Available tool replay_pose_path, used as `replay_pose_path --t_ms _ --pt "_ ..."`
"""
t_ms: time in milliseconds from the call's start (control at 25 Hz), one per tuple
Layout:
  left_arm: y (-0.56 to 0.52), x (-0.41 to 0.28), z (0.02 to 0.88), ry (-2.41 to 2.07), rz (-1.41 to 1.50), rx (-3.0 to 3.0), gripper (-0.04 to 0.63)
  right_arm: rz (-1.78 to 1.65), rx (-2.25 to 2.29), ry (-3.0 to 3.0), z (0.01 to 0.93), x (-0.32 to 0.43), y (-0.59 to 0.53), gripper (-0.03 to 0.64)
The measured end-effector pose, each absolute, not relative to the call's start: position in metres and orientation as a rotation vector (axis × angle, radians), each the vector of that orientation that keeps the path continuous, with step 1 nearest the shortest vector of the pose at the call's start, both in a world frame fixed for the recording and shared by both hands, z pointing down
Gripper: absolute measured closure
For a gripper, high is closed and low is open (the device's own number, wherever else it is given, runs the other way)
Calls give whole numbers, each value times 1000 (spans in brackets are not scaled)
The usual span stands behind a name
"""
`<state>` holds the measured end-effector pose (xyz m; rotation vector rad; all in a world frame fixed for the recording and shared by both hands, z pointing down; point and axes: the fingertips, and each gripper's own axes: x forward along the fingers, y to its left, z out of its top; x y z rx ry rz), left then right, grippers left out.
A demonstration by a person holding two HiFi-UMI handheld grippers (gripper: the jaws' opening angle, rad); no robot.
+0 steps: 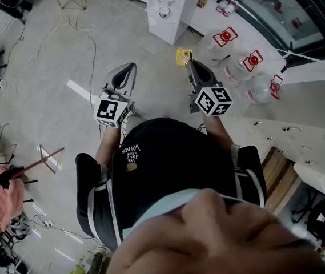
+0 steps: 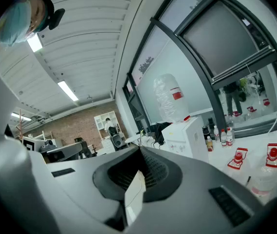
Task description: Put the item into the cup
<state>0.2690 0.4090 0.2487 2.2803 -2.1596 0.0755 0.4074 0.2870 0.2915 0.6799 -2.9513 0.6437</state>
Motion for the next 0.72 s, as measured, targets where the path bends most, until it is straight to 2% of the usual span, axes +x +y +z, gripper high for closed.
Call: replay_pose_path --t_ms 440,720 --pt "410 273 257 -2173 83 2244 575 620 675 -2987 283 412 282 574" --pt "394 251 267 -2149 71 2229 575 613 683 -2966 286 390 266 575"
